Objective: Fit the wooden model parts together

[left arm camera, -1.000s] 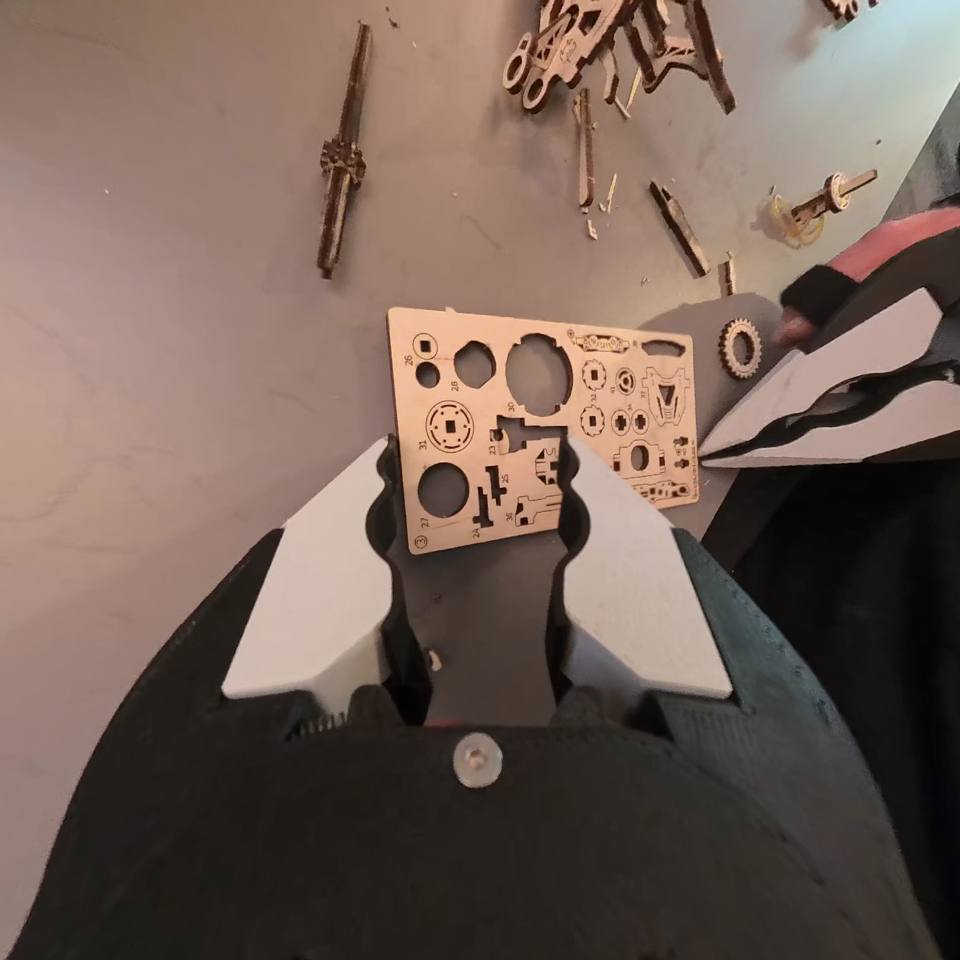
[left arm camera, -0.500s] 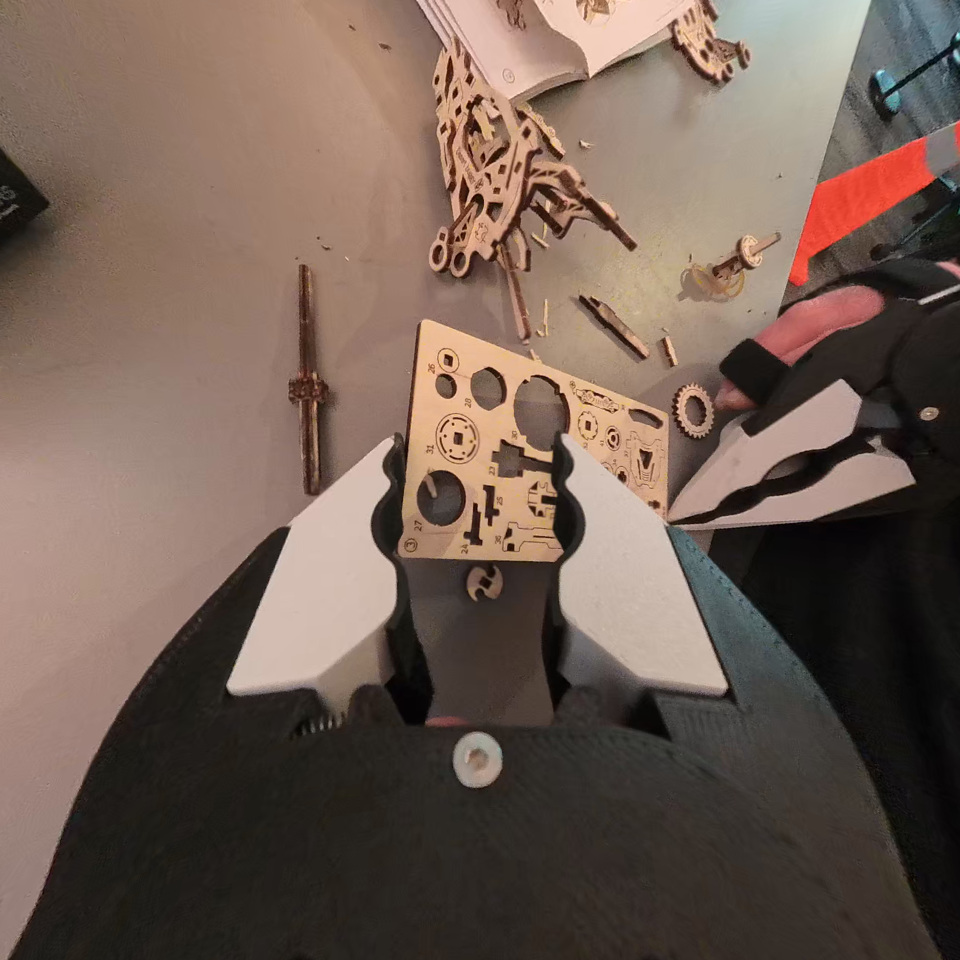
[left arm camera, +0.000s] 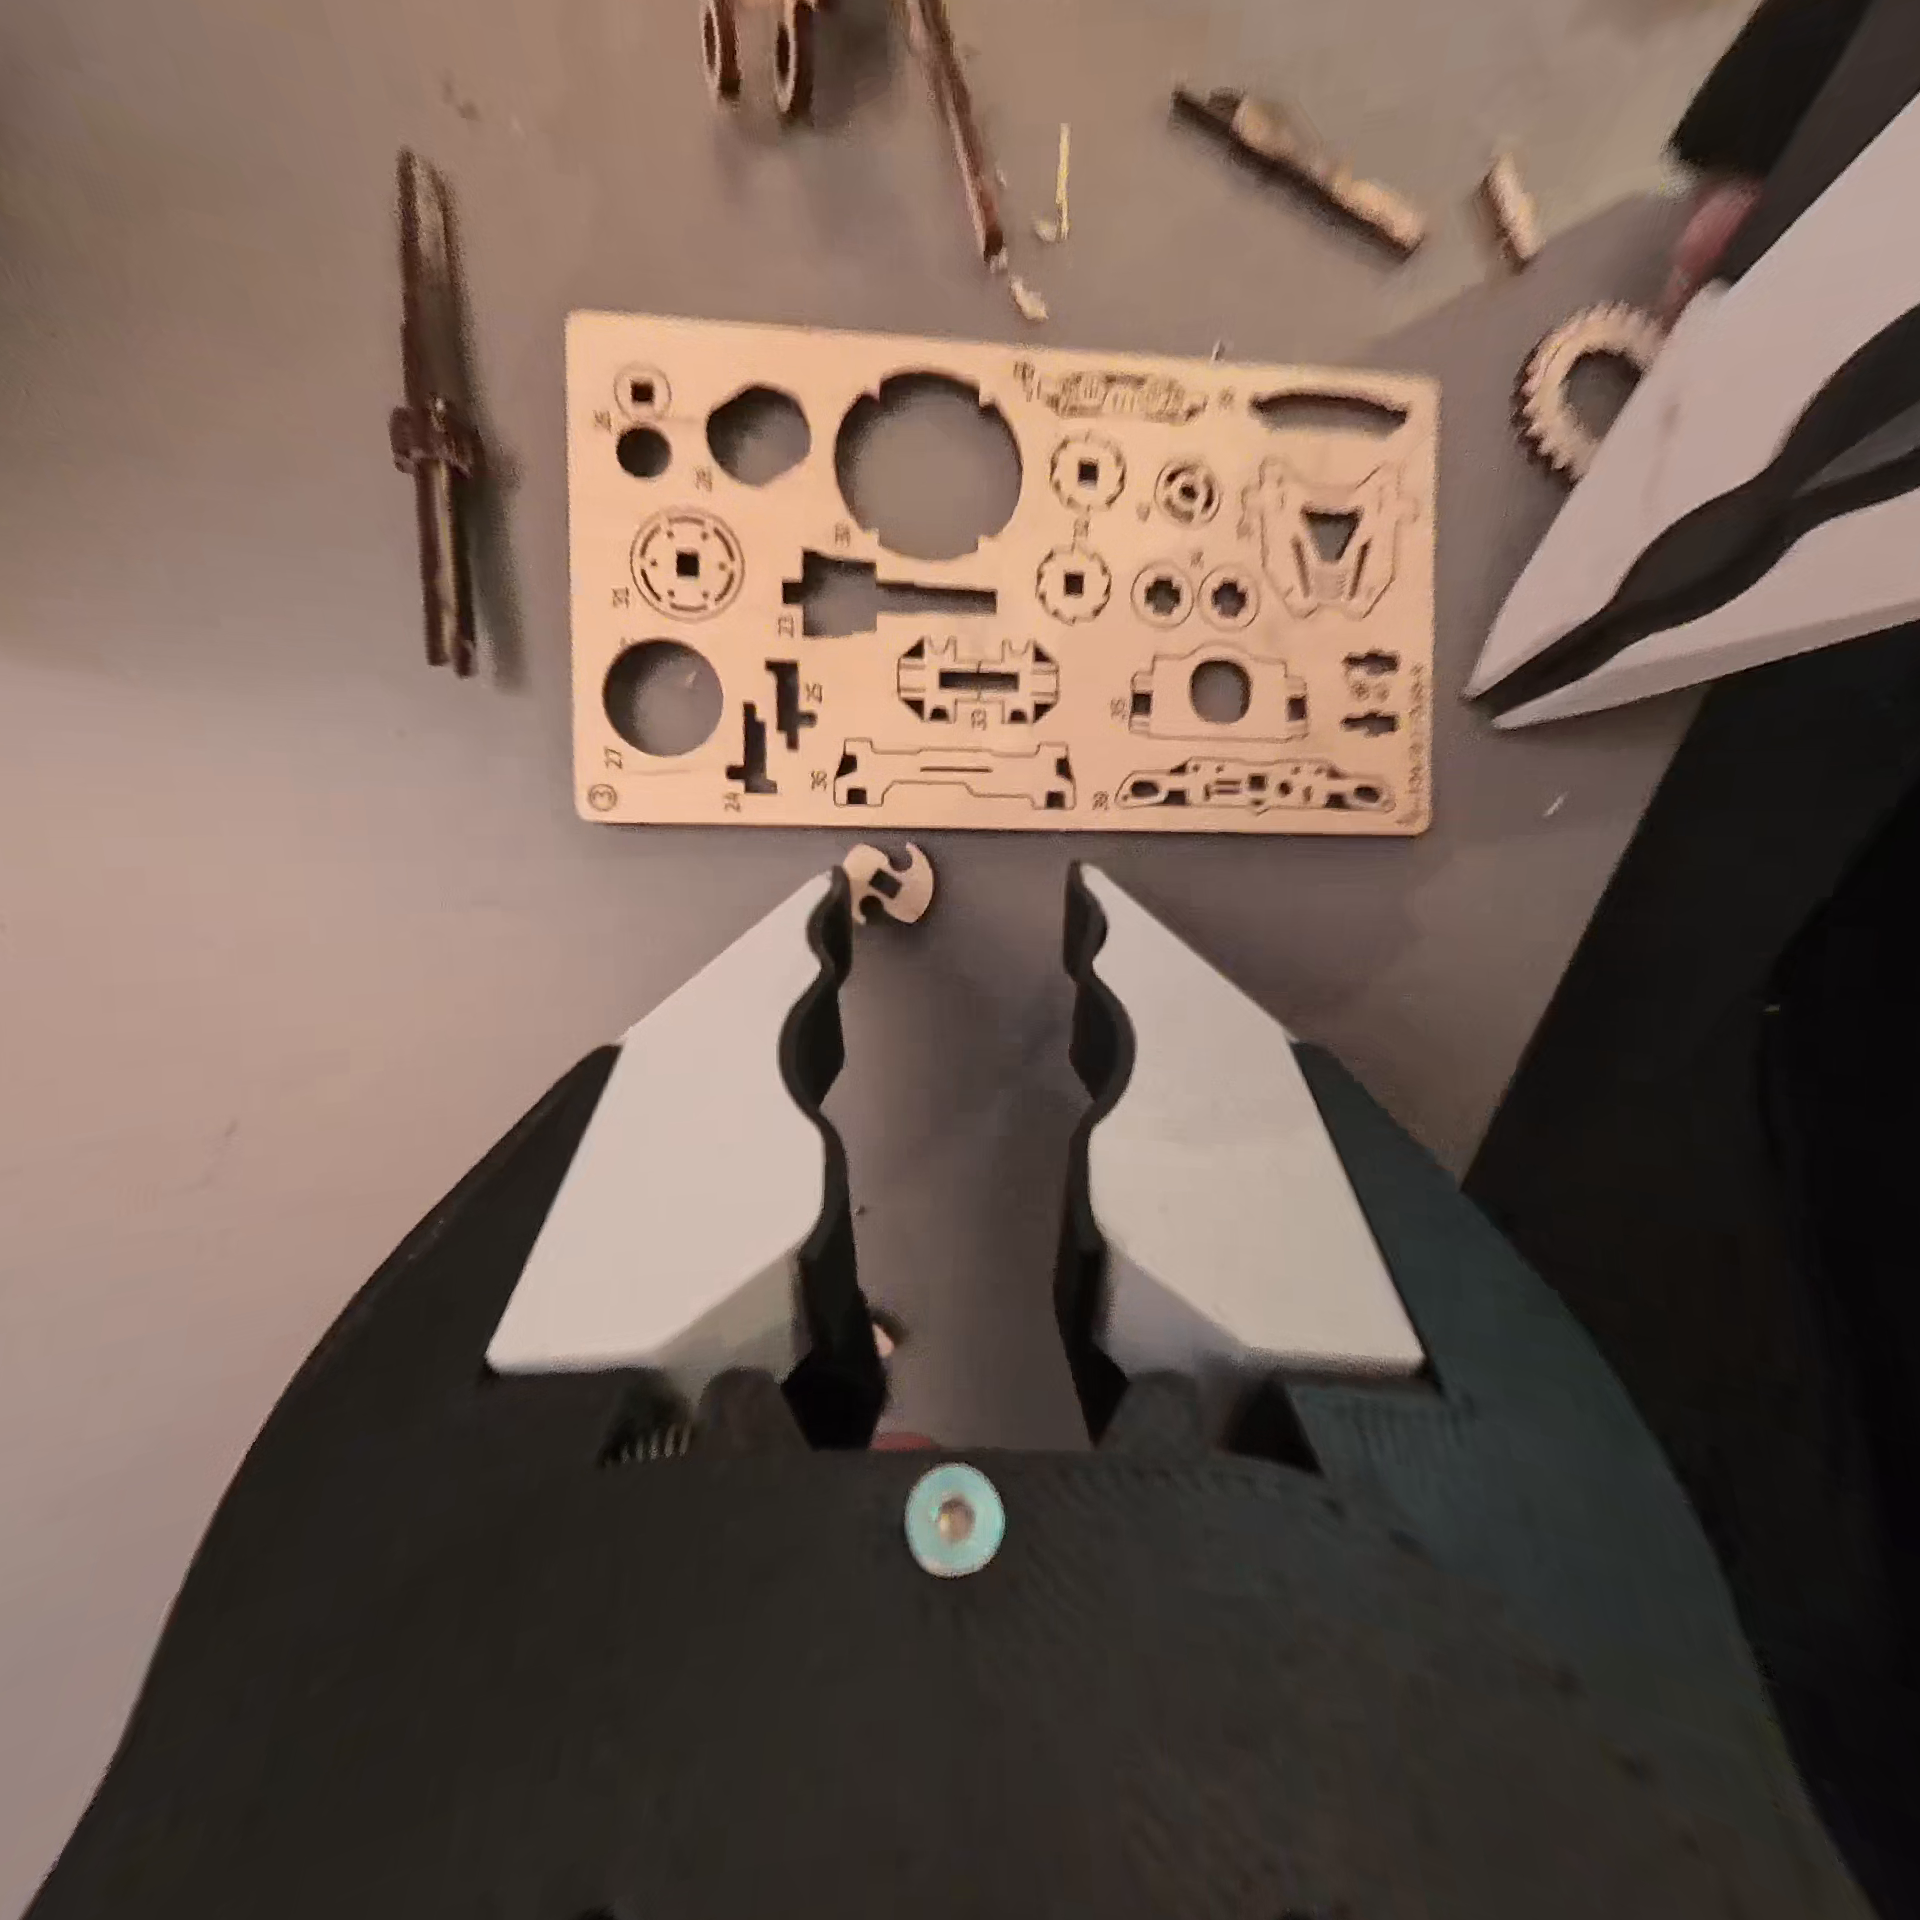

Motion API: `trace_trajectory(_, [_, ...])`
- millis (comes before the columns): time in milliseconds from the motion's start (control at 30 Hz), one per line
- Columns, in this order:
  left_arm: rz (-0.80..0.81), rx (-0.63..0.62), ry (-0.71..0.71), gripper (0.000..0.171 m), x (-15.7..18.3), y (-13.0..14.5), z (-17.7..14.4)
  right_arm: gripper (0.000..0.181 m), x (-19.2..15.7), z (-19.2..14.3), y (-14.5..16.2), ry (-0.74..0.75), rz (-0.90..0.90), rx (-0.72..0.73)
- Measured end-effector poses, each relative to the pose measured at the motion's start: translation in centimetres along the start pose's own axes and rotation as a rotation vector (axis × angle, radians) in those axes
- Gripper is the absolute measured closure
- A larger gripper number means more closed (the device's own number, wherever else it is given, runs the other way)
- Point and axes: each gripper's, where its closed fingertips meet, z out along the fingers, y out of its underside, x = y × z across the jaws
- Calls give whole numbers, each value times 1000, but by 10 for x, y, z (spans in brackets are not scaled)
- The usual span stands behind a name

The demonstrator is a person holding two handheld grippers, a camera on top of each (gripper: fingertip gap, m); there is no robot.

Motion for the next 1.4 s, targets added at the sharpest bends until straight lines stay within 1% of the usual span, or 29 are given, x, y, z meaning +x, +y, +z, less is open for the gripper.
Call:
trace_trajectory(100, [7, 3, -75, 153, -10, -1, 2, 180, 1, -2, 1, 5, 3, 5])
trace_trajectory(133, [17, -4, -92, 157, -13, -1, 2, 179, 1, -3, 0, 6, 4, 10])
trace_trajectory(233, [51, -15, -110, 151, -12, -1, 2, 179, 3, -7, -1, 8, 12, 27])
trace_trajectory(333, [41, 40, -126, 144, -14, -5, -3, 179, 4, -9, 0, 7, 13, 34])
trace_trajectory(400, [18, 27, -118, 136, -16, 0, 0, 179, 3, -9, -1, 4, 11, 38])
trace_trajectory(433, [5, 10, -103, 135, -15, 5, 4, 179, 3, -9, -1, 2, 10, 41])
trace_trajectory(500, [0, 43, -110, 144, -16, 2, 5, 179, 1, -9, -2, -3, 4, 46])
trace_trajectory(600, [-10, 45, -111, 155, -18, 2, 5, 179, -1, -10, -3, -4, -2, 55])
trace_trajectory(800, [-4, 32, -141, 155, -17, 5, 2, 179, 1, -23, -6, 1, -2, 98])
trace_trajectory(933, [-20, 60, -164, 155, -17, 0, -6, 179, 5, -40, -7, 12, 3, 152])
trace_trajectory(1067, [-7, 140, -163, 155, -7, -26, -19, 178, 15, -70, -5, 51, 33, 242])
trace_trajectory(1133, [15, 194, -129, 155, 5, -47, -22, 173, 27, -93, -3, 121, 36, 308])
trace_trajectory(1167, [34, 215, -117, 155, 11, -58, -22, 173, 33, -105, 0, 158, 35, 337])
trace_trajectory(1300, [158, 261, -44, 155, 43, -99, -13, 174, 57, -154, 27, 292, 99, 444])
trace_trajectory(1400, [225, 291, 12, 155, 65, -127, -5, 174, 78, -182, 58, 381, 194, 492])
